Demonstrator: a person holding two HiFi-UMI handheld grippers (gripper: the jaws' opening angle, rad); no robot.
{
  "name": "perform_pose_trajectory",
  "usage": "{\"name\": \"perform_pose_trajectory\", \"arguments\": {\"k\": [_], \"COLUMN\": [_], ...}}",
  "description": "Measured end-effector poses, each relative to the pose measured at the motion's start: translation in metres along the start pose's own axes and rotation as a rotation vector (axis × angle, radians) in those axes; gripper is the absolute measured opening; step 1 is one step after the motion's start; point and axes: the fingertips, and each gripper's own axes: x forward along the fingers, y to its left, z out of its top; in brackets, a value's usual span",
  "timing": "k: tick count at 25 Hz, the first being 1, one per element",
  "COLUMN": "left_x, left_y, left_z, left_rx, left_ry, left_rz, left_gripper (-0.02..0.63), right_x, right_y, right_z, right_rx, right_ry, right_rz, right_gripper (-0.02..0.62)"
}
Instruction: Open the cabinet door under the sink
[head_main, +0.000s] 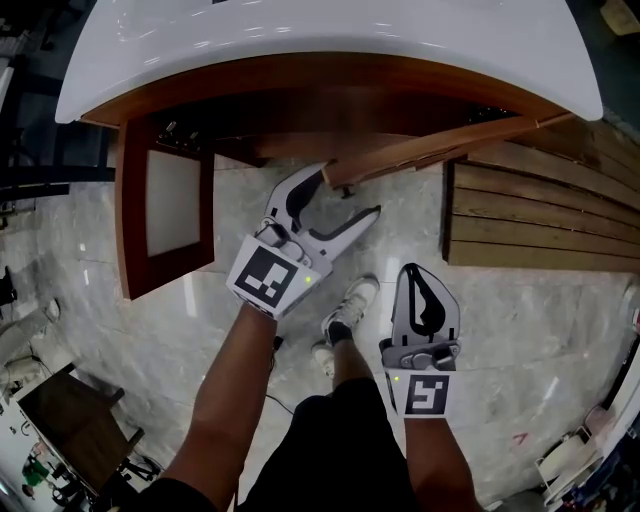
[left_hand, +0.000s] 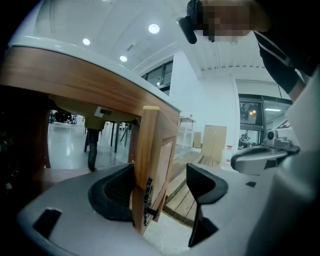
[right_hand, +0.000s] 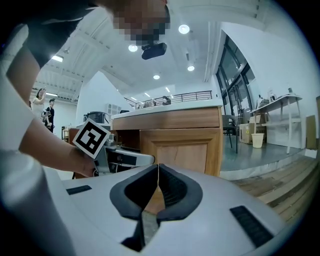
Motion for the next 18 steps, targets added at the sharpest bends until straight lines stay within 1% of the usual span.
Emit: {"name": "perform_pose_trajectory", "arguments": {"k": [6,11,16,18], "left_x": [-0.008,-0.015,-0.019,-0.018], "left_y": [-0.029,-0.057,-0.098,-0.115], "left_z": [-0.008,-0.013,-0.020,-0.023], "left_rx": [0.020,0.030,0.035,0.030], "left_ry": [0.044,0.064,0.083,0.087], "left_rz": [-0.009,-0.021,-0.052,-0.065], "left_gripper": [0.342,0.342,0.323,0.322], "right_x": [-0.026,-0.053,-0.084,-0.096], "right_y": [-0.006,-0.005,-0.007,-0.010], "right_z": [-0.001,-0.002,-0.007,-0.010], "right_rx": [0.001,0.005,0.017,0.006], "right_ry": [-0.005,-0.015,-0.012,-0.008], "right_rz": [-0.027,-0.053,-0.080,-0.087], "right_gripper": [0.025,0.025,0.025,0.025]}}
